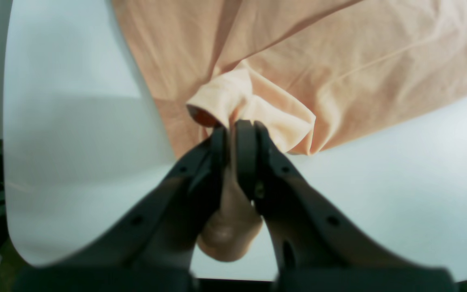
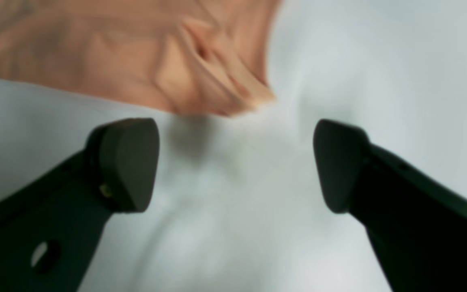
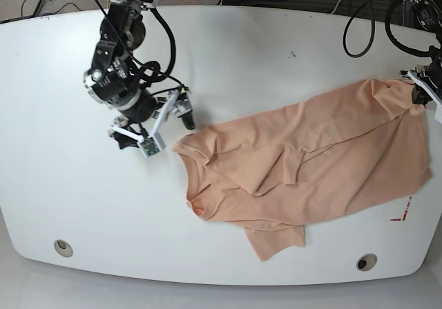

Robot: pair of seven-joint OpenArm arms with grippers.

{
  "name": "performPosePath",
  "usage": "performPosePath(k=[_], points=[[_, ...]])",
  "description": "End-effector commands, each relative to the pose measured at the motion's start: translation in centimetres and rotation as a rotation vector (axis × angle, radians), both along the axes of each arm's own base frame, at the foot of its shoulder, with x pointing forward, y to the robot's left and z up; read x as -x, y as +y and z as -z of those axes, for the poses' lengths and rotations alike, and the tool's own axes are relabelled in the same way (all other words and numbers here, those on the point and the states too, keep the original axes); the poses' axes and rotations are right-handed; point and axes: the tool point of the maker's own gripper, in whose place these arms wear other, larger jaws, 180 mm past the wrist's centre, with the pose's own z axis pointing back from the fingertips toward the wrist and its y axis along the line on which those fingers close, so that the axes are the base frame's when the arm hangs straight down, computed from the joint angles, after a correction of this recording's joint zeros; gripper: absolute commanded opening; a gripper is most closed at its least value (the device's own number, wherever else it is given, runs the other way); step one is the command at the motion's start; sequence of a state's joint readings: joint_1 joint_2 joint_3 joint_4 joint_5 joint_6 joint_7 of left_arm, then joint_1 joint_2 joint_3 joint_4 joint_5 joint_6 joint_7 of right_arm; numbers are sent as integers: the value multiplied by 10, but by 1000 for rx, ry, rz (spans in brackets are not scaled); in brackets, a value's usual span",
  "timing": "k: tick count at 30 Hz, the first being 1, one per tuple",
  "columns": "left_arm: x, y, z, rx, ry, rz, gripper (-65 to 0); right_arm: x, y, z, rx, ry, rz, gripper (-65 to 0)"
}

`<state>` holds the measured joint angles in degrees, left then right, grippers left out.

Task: Layout the t-shirt on the table in an organized manner, then fold the t-shirt properly
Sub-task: 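Lay the t-shirt down and drag it flat with both grippers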

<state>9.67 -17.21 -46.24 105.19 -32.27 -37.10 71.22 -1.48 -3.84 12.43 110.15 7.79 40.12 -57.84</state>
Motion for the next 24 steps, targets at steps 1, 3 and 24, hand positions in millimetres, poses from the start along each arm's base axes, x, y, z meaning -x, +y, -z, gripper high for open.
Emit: performPosePath(k=[1, 3, 24], points=[[-7, 3, -14, -19, -44, 12, -647, -26, 20, -8, -20, -33, -65, -75], [-7, 3, -14, -19, -44, 12, -647, -34, 28, -6, -32, -26, -86, -76], [-7, 2, -14, -19, -45, 11, -647, -42, 61, 62, -135, 99, -180, -629]])
